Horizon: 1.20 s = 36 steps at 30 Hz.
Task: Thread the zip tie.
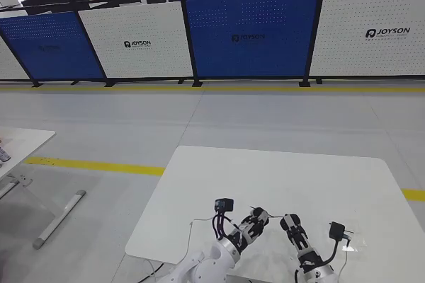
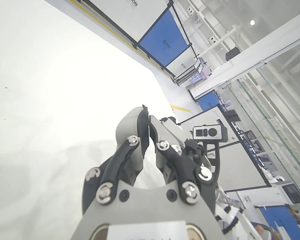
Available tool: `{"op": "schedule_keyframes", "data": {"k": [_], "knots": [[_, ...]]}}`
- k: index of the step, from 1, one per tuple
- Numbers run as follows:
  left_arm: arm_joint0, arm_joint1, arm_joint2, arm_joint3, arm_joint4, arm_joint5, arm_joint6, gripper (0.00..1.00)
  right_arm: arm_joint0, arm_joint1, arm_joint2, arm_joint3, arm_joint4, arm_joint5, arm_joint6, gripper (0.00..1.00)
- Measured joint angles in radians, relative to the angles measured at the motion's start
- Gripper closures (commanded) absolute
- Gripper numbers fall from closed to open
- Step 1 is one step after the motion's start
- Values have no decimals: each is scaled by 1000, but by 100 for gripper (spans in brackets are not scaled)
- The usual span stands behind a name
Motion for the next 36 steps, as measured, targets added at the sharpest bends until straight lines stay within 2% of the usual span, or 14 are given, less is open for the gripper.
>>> {"op": "schedule_keyframes", "data": {"k": [1,2,3,4,12,16,19,29,36], "knots": [[1,0,1,-1,0,-1,-2,100,0,0,-1,-1,0,-1,4,100],[1,0,1,-3,-2,-3,-3,100,1,0,-3,-2,-2,-1,10,75],[2,0,1,-3,-6,-4,-6,100,2,0,-5,-2,-6,-1,16,30],[2,0,0,-4,-17,-6,-10,100,3,1,-7,-3,-9,0,22,0],[-3,-5,-21,-5,-114,-3,-2,100,5,4,-11,-6,-51,-10,46,0],[-4,-10,-27,-17,-163,1,22,100,-11,8,0,-18,-66,-16,48,0],[-5,-12,-29,-22,-204,1,10,100,-24,11,14,-20,-75,-16,55,0],[-4,-12,-30,-25,-219,1,8,100,-24,12,15,-20,-76,-16,54,0],[22,-21,-70,-63,-403,-3,61,100,-18,19,29,-25,-181,2,62,0]]}}
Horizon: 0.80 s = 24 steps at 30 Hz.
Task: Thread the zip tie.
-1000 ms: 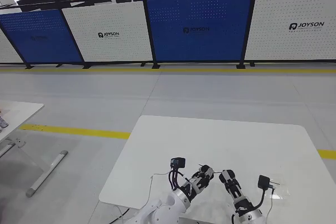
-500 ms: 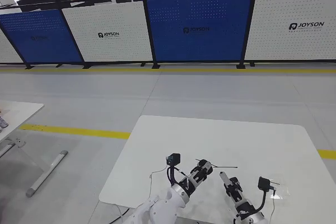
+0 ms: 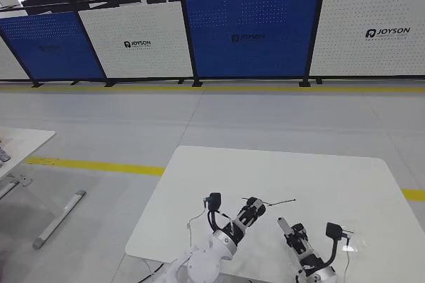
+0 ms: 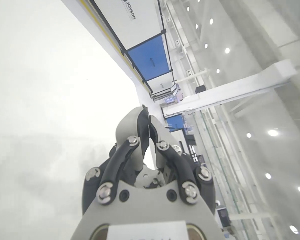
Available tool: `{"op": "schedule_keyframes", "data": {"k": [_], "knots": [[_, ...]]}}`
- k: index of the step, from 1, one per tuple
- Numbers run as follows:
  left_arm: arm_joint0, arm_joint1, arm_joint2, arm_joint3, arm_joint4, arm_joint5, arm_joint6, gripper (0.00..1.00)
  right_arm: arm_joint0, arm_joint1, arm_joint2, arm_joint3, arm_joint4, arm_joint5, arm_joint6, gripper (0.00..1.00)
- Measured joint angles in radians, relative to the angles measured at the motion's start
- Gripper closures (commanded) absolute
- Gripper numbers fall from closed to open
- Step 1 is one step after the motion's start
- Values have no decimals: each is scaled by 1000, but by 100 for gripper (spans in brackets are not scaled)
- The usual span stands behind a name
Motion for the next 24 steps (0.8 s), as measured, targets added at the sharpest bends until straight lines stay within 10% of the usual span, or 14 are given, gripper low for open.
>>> {"op": "schedule_keyframes", "data": {"k": [5,24], "knots": [[20,3,-9,-27,-44,-13,-40,100,-1,9,-4,-19,-194,85,42,0],[5,-5,21,-16,-58,0,-33,100,24,8,-24,11,-281,84,-4,0]]}}
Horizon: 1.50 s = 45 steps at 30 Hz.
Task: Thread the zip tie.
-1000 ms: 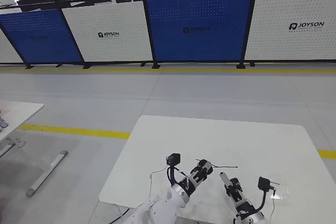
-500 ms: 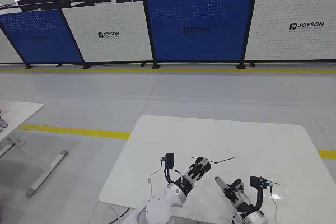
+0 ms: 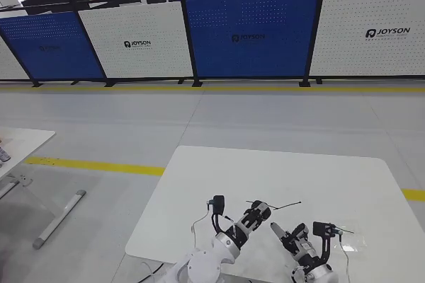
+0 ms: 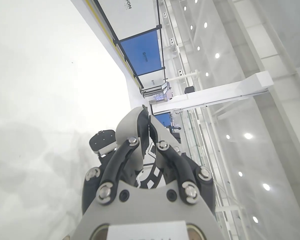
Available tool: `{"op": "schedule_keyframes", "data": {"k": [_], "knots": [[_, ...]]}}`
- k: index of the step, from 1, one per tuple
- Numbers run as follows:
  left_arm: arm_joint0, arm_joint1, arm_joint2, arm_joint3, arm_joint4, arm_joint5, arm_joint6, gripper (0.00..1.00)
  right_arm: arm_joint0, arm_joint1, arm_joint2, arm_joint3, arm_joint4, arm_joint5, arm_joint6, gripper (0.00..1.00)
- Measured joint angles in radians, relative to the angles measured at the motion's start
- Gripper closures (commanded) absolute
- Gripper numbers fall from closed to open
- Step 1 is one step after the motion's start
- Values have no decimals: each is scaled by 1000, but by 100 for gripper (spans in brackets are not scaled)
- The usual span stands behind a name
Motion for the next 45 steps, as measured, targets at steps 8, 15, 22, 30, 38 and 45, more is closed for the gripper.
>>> {"op": "schedule_keyframes", "data": {"k": [8,15,22,30,38,45], "knots": [[-2,-1,5,6,9,-6,9,100,4,-2,-7,10,-41,11,-53,40],[-5,-3,15,15,17,-3,13,100,9,-4,-31,14,-83,8,-84,88],[-11,-6,32,14,32,5,11,100,7,-2,-32,5,-75,-23,-72,88],[-8,-5,43,20,56,15,-1,100,5,-2,-34,-7,-81,-32,-86,90],[-11,-7,51,27,67,18,2,100,4,-1,-38,-13,-82,-39,-78,80],[-9,-6,48,23,76,16,5,100,5,0,-38,-14,-75,-40,-73,80]]}}
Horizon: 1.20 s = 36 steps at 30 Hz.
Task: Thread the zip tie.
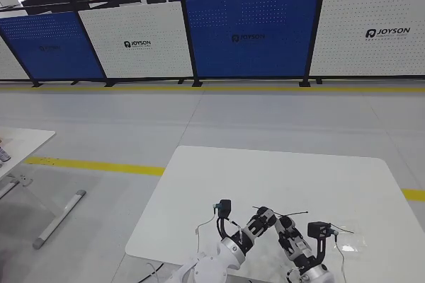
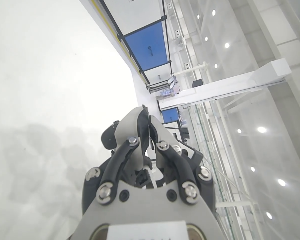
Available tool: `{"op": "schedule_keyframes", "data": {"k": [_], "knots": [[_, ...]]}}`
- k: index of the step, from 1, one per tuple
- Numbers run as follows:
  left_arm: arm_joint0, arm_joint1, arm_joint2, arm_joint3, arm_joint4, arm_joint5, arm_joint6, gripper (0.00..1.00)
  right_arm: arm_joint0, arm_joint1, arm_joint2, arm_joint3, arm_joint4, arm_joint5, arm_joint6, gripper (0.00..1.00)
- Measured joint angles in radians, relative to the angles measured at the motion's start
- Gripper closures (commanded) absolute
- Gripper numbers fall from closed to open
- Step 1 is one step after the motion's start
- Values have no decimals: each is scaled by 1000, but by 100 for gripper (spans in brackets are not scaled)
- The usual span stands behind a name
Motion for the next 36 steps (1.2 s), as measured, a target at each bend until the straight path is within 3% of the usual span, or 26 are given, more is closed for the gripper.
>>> {"op": "schedule_keyframes", "data": {"k": [5,28,34,35,36], "knots": [[-1,0,-2,6,-1,4,1,100,-1,0,-2,-3,-3,-3,-6,74],[-5,-3,15,12,13,19,-9,100,0,2,1,0,6,-7,-20,80],[-7,-4,20,14,16,21,-12,100,4,1,0,2,8,-5,-19,89],[-7,-4,20,14,16,20,-13,100,4,1,-1,3,7,-5,-18,100],[-7,-4,21,14,16,20,-13,100,5,1,-1,3,7,-4,-18,100]]}}
